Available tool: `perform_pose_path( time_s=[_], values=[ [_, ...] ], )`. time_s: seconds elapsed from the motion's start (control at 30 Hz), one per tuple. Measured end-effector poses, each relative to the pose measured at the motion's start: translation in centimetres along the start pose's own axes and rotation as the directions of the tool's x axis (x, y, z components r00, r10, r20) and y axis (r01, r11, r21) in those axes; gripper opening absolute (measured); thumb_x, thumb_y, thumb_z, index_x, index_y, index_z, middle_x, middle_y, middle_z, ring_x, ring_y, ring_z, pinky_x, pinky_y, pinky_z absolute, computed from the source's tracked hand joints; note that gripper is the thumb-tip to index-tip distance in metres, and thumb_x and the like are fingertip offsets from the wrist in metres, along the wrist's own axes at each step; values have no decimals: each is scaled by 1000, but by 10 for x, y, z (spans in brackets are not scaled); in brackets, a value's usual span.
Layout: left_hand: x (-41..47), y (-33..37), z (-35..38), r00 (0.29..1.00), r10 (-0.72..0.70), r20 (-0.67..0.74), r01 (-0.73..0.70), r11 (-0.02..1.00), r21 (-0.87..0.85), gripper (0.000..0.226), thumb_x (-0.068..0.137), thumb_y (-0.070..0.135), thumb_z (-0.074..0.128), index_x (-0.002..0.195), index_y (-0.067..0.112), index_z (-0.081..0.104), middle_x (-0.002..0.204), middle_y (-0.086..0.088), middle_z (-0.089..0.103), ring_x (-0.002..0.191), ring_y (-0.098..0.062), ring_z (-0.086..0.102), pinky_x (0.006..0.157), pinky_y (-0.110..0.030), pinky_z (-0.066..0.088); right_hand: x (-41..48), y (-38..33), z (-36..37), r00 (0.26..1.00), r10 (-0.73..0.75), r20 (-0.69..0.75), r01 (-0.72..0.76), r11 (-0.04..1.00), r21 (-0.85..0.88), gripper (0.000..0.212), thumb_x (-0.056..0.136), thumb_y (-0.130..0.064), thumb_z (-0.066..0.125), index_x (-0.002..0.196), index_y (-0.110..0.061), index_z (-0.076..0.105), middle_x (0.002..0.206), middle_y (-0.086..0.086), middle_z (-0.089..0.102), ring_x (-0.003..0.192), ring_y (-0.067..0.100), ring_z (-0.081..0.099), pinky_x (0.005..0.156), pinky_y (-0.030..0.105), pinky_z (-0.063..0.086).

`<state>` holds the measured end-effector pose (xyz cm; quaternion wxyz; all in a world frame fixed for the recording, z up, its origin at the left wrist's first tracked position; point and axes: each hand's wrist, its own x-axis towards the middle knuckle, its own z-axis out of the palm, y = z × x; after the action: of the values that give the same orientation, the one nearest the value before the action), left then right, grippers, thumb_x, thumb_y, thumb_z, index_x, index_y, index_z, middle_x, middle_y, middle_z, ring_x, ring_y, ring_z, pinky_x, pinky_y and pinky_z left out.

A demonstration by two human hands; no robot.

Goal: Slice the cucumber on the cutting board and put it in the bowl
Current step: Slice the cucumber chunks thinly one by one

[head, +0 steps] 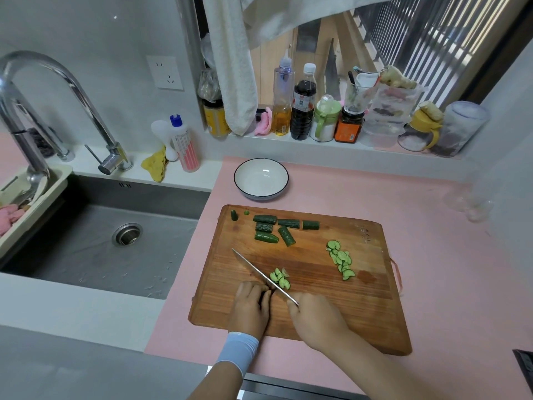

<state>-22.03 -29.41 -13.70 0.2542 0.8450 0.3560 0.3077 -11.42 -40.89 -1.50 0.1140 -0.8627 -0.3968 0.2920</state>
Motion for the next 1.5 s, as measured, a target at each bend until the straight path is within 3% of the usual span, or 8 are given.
perform_pose_path(
  time_s=[0.17,0.33,0.67,0.97,1.17,1.5],
  values=[
    [0,0,0,1000,4,5,-4,1000,-10,11,81,8,76,78,14,66,82,3,59,84,-12,51,79,-11,36,-7,2,-2,999,-14,-31,14,1000,9,31,102,-39,39,72,-31,45,84,0,67,81,29,62,65,33,40],
    [0,-2,2,1000,-5,-3,5,1000,-27,12,79,7,78,79,13,69,81,3,60,83,-12,52,82,-10,35,-13,8,-4,999,-21,-27,21,1000,-4,38,102,-37,40,65,-27,41,72,-6,53,73,23,50,63,34,38],
    [2,-4,1,1000,-13,-11,13,999,-49,14,75,2,80,77,11,70,79,2,62,83,-8,52,84,-4,34,0,5,2,1000,16,5,-16,1000,6,30,102,-36,40,77,-25,53,73,-4,58,71,26,56,60,31,39],
    [0,-4,0,1000,1,-12,-1,999,-36,10,78,8,79,80,13,70,80,3,62,84,-9,52,83,-8,36,7,6,6,1000,30,4,-30,999,26,29,99,-38,41,78,-24,55,72,-4,60,70,24,59,53,32,36],
    [1,-5,1,1000,-18,-7,18,999,-48,10,79,8,78,80,13,70,81,5,61,84,-8,53,84,-7,36,-4,10,4,1000,2,-28,-2,1000,17,33,101,-40,41,72,-27,47,72,-6,57,72,23,57,61,33,39],
    [0,-4,0,1000,-29,-6,28,997,-66,9,81,9,77,79,15,70,81,7,60,85,-1,47,84,-5,34,-13,13,0,999,-13,-36,13,1000,14,39,102,-39,41,65,-27,44,65,-7,53,65,21,54,54,34,35]
  ],
)
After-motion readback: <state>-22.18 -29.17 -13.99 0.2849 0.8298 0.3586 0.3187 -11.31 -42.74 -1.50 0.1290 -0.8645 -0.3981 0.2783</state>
